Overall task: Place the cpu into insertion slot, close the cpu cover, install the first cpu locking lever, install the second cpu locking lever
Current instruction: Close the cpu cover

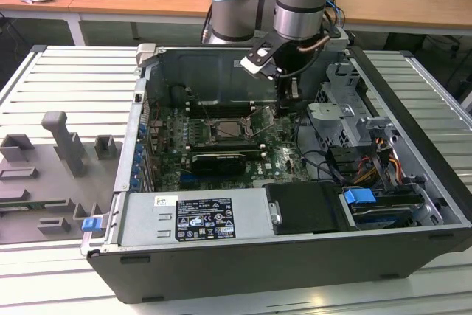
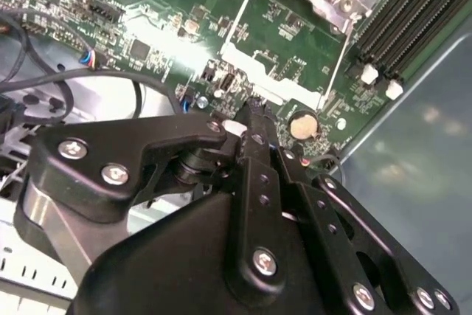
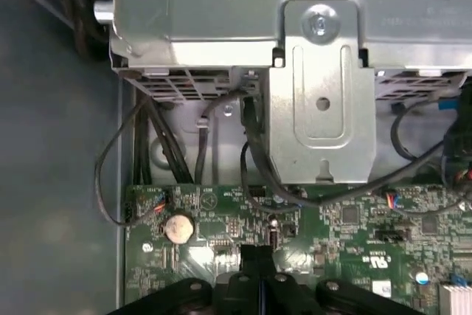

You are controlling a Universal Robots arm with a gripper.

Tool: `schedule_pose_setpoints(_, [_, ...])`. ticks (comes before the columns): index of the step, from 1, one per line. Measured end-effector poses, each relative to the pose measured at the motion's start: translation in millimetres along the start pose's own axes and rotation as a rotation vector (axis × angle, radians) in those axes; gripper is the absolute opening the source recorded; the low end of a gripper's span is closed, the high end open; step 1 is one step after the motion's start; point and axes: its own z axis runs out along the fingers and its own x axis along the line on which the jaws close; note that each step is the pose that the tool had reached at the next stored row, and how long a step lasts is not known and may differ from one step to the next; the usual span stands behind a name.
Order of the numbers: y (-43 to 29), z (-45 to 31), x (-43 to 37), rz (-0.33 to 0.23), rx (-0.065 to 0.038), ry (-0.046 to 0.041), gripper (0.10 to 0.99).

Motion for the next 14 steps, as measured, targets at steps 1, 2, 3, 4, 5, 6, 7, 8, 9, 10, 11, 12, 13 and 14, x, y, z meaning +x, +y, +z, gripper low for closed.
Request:
schedule_pose_setpoints(1, [-0.1,0.3,0.0,0.000,0.001,-0.0001,0.106])
schedule_pose_setpoints(2, [-0.4,0.3,-0.1,0.000,0.001,-0.0002,0.106])
schedule_pose_setpoints(3, [-1.0,0.2,-0.1,0.000,0.003,-0.0001,0.106])
schedule_pose_setpoints(4, [-2.3,0.2,0.0,0.000,0.004,0.0000,0.106])
schedule_pose_setpoints(5, [-5.3,0.1,0.0,0.000,0.004,0.0004,0.106])
schedule_pose_setpoints(6, [-7.3,0.0,-0.1,0.000,0.004,0.0006,0.106])
schedule_pose_setpoints(7, [-10.8,-0.2,-0.1,0.000,0.004,0.0007,0.106])
schedule_pose_setpoints(8, [-14.4,-0.4,-0.1,0.000,0.004,0.0007,0.106])
schedule_pose_setpoints(9, [-19.5,-0.7,-0.1,0.000,0.004,0.0007,0.106])
schedule_pose_setpoints(10, [-23.6,-0.9,-0.2,0.000,0.004,0.0007,0.106])
schedule_pose_setpoints(11, [-26.0,-1.0,-0.2,0.000,0.004,0.0006,0.106])
schedule_pose_setpoints(12, [-29.7,-1.1,-0.2,0.000,0.004,0.0007,0.106])
schedule_pose_setpoints(13, [-32.0,-1.2,-0.2,0.000,0.004,0.0007,0.106])
schedule_pose_setpoints(14, [-34.4,-1.2,-0.2,0.000,0.004,0.0008,0.106])
